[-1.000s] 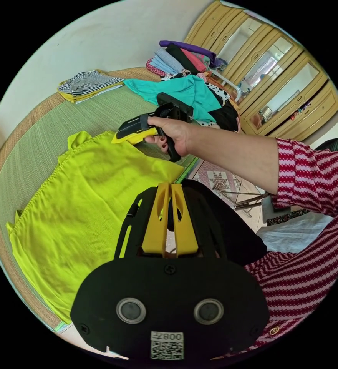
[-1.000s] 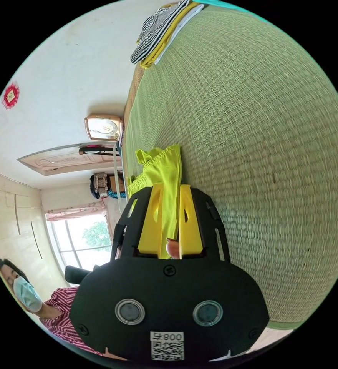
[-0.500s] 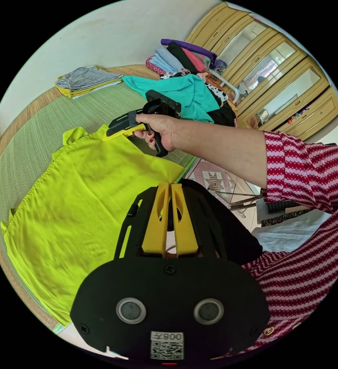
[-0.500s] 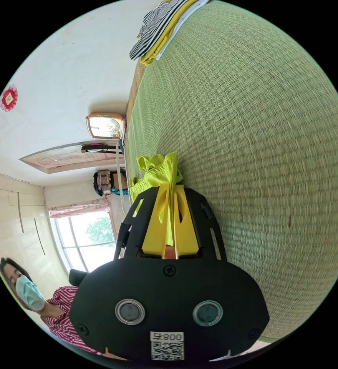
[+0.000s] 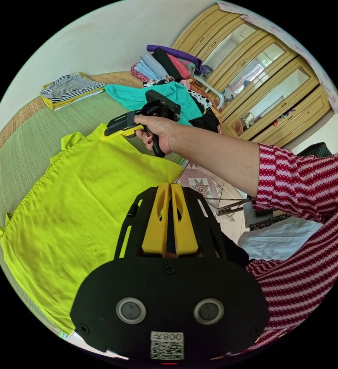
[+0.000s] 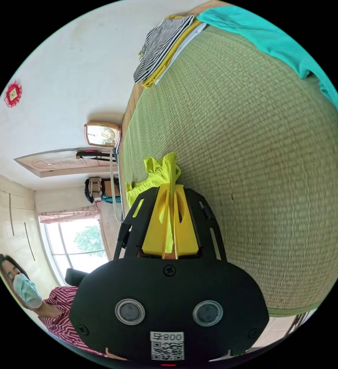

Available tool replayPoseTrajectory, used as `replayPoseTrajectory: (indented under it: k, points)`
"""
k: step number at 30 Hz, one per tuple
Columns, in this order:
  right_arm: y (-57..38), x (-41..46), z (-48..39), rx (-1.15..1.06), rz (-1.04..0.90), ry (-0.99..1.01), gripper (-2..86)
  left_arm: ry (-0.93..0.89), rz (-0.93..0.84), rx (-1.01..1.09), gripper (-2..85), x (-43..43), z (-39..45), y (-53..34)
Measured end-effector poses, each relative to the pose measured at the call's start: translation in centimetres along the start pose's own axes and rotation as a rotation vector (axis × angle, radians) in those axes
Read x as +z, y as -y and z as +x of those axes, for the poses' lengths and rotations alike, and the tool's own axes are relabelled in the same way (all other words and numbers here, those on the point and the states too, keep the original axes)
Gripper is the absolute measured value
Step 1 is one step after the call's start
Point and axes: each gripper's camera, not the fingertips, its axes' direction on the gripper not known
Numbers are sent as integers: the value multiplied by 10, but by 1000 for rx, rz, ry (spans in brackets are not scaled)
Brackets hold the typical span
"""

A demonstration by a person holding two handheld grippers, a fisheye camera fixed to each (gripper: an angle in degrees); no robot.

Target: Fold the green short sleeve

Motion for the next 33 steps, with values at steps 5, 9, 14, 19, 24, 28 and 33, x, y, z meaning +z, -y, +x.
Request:
replayPoseTrajectory:
  k: [5, 9, 14, 19, 24, 28, 33]
  points:
    - [-9, -4, -7, 13, 18, 4, 8, -8, 21, -5, 6, -13, -5, -15]
    - [-16, -4, -20, 12, 33, 12, 8, -32, 50, -40, 5, -29, -16, -33]
    - [-28, -5, -39, 5, 60, 43, 9, -40, 97, -60, 6, -53, -22, -58]
    - [-43, -3, -65, -18, 84, 71, 8, -60, 159, -96, 6, -85, -31, -91]
    - [-59, 5, -102, -60, 103, 97, 9, -65, 222, -133, 6, -116, -41, -127]
    - [-69, 13, -130, -91, 113, 98, 9, -54, 285, -172, 7, -147, -53, -165]
    - [-84, 38, -173, -139, 111, 94, 8, -29, 348, -228, 6, -180, -68, -212]
